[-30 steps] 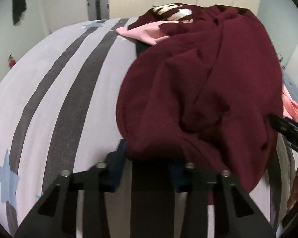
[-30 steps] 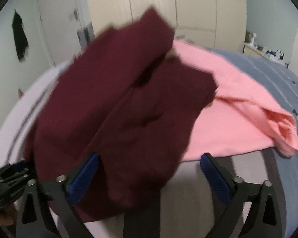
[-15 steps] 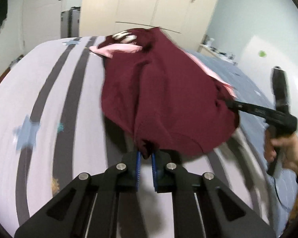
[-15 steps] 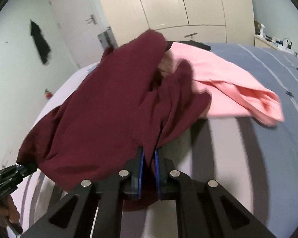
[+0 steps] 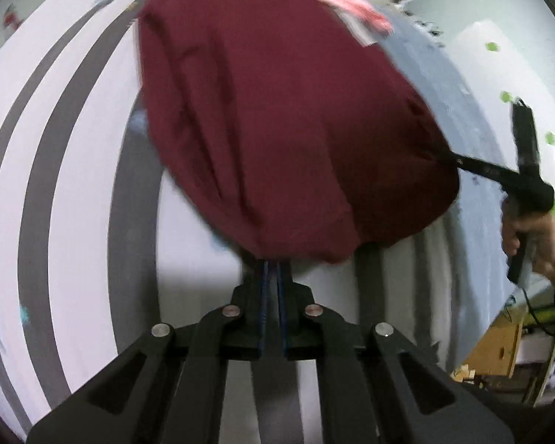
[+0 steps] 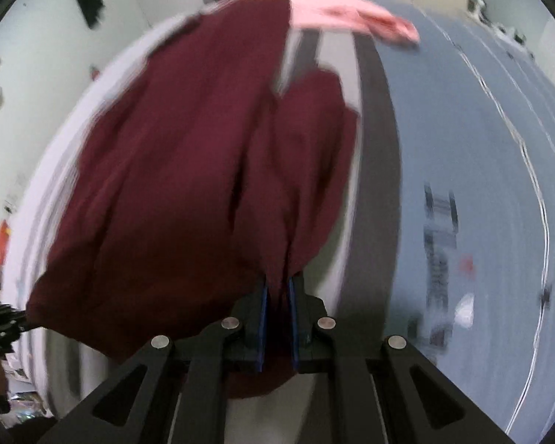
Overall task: Fold clothes
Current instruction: 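Pull the maroon garment apart with both grippers to spread it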
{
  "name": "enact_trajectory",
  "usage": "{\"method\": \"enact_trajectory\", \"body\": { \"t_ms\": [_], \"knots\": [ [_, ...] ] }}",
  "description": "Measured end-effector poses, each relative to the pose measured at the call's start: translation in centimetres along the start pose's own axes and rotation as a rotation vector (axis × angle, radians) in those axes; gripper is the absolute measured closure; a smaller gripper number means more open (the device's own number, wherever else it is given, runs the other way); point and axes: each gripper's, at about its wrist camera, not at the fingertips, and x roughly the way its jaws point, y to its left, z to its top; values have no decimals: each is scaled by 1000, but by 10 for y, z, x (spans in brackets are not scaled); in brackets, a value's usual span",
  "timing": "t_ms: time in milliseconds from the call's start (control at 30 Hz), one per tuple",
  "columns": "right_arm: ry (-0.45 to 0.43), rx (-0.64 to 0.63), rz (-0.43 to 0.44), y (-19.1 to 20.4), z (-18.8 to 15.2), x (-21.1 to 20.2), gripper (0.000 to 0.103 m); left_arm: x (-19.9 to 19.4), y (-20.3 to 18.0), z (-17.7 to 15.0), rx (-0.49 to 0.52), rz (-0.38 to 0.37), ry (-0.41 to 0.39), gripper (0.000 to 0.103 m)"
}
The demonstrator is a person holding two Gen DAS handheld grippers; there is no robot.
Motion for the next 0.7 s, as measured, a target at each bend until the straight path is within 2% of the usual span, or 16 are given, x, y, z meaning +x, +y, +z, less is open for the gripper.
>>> {"method": "enact_trajectory", "body": {
  "t_ms": [33,100,133,167,233,300,433,567,700],
  "knots": [
    [14,5,-15,-2,-11,4,89,-3,5,-1,-24,9,-11,97],
    [1,11,-25,-1,-18,3,88,-15,13,4,-49,33,-49,87],
    [-17,30,-16,-2,-16,-1,83,-23,17,11,-56,50,-79,74],
    [-35,56,3,-3,-14,-8,71,-29,22,20,-64,60,-107,57],
    [-113,78,-1,-7,-6,-24,56,-39,39,39,-96,96,-180,43],
    [-156,95,-25,-15,4,-28,50,-37,64,71,-137,154,-225,43],
    [-166,126,-92,-41,27,-6,49,-13,105,137,-182,212,-286,43],
    [-149,173,-95,-61,48,27,49,17,129,192,-152,228,-279,43],
    [-147,191,-98,-60,62,47,49,50,120,234,-105,211,-258,43]
  ]
}}
